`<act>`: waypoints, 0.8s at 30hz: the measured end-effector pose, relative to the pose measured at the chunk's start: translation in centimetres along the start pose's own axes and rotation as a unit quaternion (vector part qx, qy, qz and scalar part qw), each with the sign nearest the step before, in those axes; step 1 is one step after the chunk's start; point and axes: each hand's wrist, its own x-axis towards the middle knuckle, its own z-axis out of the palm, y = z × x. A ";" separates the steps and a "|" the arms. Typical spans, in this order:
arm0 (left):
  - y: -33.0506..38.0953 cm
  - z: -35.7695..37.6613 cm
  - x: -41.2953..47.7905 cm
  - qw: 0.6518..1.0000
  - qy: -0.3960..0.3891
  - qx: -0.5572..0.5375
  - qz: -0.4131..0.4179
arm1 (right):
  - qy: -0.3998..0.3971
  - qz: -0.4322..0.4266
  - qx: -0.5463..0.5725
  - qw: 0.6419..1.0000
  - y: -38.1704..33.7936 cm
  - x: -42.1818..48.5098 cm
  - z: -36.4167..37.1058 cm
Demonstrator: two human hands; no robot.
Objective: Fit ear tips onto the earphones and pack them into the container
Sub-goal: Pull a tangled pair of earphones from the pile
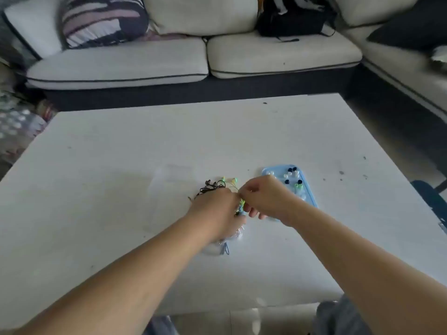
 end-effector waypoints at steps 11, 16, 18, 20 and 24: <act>-0.9 0.0 2.7 0.998 0.023 -0.043 -0.050 | 0.009 -0.029 0.004 1.000 -1.6 2.5 -1.8; -0.9 -4.6 1.4 0.944 0.103 -0.297 -0.102 | 0.085 -0.042 0.103 0.990 -0.9 1.9 -2.5; -0.6 -5.5 0.8 0.888 0.107 -0.435 -0.108 | 0.061 -0.022 0.176 0.982 -0.7 1.9 -2.6; -0.7 -5.8 0.3 0.830 0.098 -0.537 -0.110 | 0.014 0.002 0.281 0.960 -1.0 1.8 -2.8; -0.8 -5.8 0.1 0.795 0.079 -0.595 -0.088 | -0.126 -0.023 0.430 0.894 -1.7 0.9 -3.1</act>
